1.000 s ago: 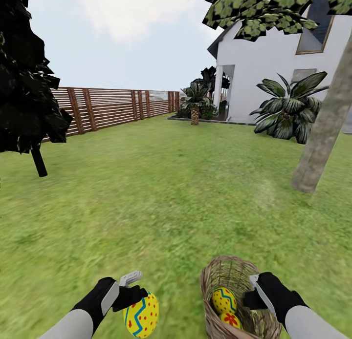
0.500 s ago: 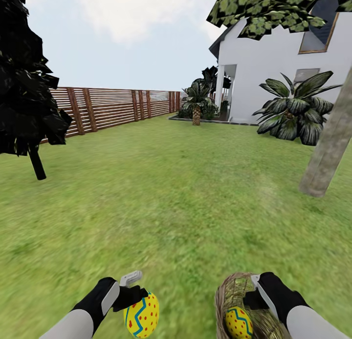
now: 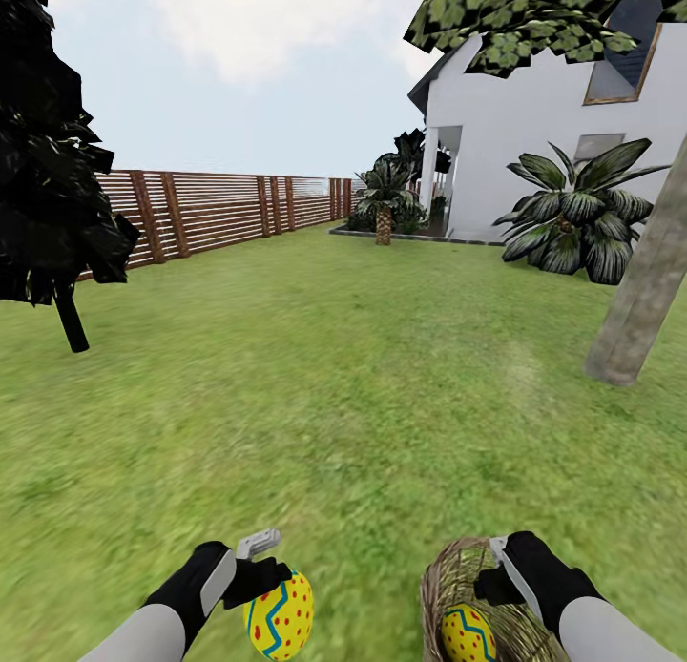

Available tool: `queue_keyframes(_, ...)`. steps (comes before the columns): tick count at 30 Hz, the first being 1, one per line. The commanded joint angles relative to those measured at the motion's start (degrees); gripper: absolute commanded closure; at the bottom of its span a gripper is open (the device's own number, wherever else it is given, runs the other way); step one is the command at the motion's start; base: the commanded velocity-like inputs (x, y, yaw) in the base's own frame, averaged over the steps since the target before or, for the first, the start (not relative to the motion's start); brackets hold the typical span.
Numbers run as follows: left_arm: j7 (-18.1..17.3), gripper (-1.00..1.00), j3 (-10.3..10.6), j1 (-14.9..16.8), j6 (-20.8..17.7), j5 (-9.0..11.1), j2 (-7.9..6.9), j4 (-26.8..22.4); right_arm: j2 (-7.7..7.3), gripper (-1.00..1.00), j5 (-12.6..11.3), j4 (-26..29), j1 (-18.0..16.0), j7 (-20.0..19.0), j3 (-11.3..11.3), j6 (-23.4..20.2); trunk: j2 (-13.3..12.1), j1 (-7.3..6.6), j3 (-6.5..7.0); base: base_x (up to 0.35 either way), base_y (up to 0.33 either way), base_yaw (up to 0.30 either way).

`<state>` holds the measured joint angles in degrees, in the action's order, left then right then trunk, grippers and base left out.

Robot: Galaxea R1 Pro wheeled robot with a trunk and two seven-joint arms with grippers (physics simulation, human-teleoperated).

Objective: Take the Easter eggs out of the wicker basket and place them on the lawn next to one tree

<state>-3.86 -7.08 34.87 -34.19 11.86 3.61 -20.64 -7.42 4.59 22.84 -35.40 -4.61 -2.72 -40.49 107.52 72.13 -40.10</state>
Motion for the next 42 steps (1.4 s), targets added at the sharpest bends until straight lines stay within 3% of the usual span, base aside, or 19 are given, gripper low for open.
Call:
queue_keyframes(1,-0.2,1.0,-0.5,0.0,-0.4,-0.2,0.22,0.0,-0.1,-1.0,0.5,0.1,0.0,-0.5,-0.3,-0.3,0.4,0.21,-0.24,0.0,0.0,0.0)
queue_keyframes(27,-0.1,1.0,-0.5,0.0,-0.4,-0.2,0.24,-0.1,0.03,-1.0,0.6,0.1,0.0,-0.4,-0.3,-0.1,10.9,5.92,-4.91,0.0,0.0,0.0)
queue_keyframes(30,0.0,1.0,-0.5,0.0,-0.4,-0.4,-0.25,-0.6,0.18,-1.0,0.7,0.1,0.0,-0.4,-0.6,-0.1,12.1,6.58,-5.44,0.0,0.0,0.0)
queue_keyframes(31,0.1,1.0,-0.6,0.0,-0.5,-0.4,-1.09,-1.1,0.23,-1.0,0.6,0.1,0.0,-0.4,-0.5,-0.1,12.5,6.8,-5.62,0.0,0.0,0.0)
queue_keyframes(35,-0.6,1.0,-0.4,0.0,-0.6,-0.4,-2.82,-8.7,0.21,-1.0,0.6,0.1,0.0,-0.5,-0.4,-0.1,13.7,7.46,-6.16,0.0,0.0,0.0)
queue_keyframes(37,-1.1,1.0,-0.6,0.0,1.9,-0.4,-3.21,-13.3,0.21,-1.0,0.6,0.1,0.0,-0.5,-0.4,-0.1,14.1,7.68,-6.34,0.0,0.0,0.0)
queue_keyframes(39,-0.3,1.0,-0.8,0.0,10.6,-0.3,-3.32,-15.3,0.04,-1.0,0.6,0.1,0.0,-0.5,-0.3,-0.2,14.5,7.9,-6.52,0.0,0.0,0.0)
queue_keyframes(42,0.2,1.0,-2.2,0.0,14.3,0.0,-2.97,-19.1,-0.34,-1.0,0.5,0.1,0.0,-0.6,-0.1,-0.2,14.5,7.9,-6.52,0.0,0.0,0.0)
